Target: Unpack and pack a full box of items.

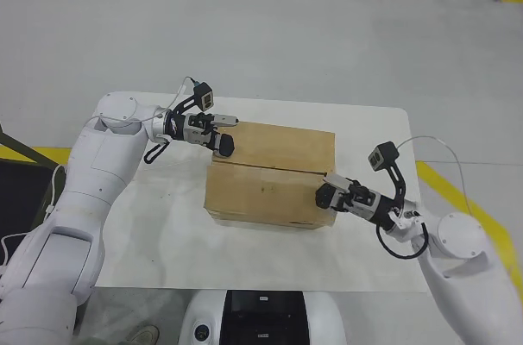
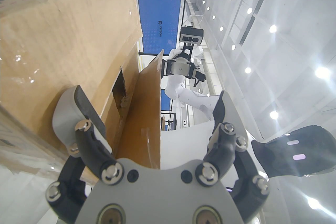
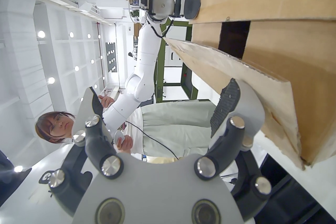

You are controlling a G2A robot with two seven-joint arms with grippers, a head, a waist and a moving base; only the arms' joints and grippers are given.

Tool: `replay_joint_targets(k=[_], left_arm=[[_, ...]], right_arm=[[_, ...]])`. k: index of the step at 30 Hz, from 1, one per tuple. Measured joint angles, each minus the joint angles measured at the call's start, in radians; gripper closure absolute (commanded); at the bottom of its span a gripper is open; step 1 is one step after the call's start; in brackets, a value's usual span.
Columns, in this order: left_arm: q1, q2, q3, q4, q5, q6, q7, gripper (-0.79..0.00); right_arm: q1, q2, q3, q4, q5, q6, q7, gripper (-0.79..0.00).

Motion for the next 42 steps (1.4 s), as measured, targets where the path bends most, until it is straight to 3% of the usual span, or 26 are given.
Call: replay_joint_targets(k=[18, 42], left_arm=[[0.0, 0.0, 0.0, 0.0, 0.0, 0.0, 0.0, -0.785], [0.0, 0.0, 0.0, 0.0, 0.0, 0.0, 0.0, -0.785]], right_arm=[[0.138, -0.016, -0.058, 0.167, 0.015, 0.059, -0.06, -0.785], [0.15, -0.017, -0.037, 0.239, 0.022, 0.108, -0.09, -0.785]])
